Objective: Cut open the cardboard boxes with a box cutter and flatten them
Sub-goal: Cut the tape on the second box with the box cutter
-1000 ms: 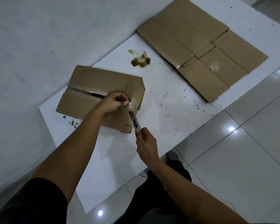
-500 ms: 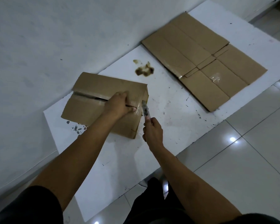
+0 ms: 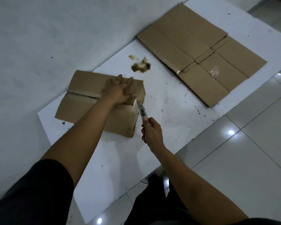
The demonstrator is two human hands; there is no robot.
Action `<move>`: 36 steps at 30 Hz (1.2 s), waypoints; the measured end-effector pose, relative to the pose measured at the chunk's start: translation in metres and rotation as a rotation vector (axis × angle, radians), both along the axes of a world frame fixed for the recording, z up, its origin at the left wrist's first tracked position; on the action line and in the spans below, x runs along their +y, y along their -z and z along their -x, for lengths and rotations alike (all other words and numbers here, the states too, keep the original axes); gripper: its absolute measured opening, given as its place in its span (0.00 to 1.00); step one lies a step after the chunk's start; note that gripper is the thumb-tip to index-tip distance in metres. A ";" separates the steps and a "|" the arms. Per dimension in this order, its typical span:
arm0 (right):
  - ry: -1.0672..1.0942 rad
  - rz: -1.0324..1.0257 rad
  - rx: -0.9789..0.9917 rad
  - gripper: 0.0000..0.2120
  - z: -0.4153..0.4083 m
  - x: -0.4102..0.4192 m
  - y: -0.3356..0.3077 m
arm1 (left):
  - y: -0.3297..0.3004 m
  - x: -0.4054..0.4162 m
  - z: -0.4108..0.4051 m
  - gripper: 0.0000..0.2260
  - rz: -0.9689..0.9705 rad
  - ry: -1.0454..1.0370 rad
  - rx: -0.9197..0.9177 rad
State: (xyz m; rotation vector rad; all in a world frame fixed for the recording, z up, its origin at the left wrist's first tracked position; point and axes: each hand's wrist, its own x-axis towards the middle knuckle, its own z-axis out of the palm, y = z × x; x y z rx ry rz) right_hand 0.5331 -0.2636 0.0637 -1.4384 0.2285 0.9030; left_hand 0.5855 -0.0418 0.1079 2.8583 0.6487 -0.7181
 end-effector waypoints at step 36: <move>-0.430 0.482 -0.396 0.16 -0.054 -0.053 0.043 | -0.005 -0.010 0.019 0.39 0.216 -0.082 -0.113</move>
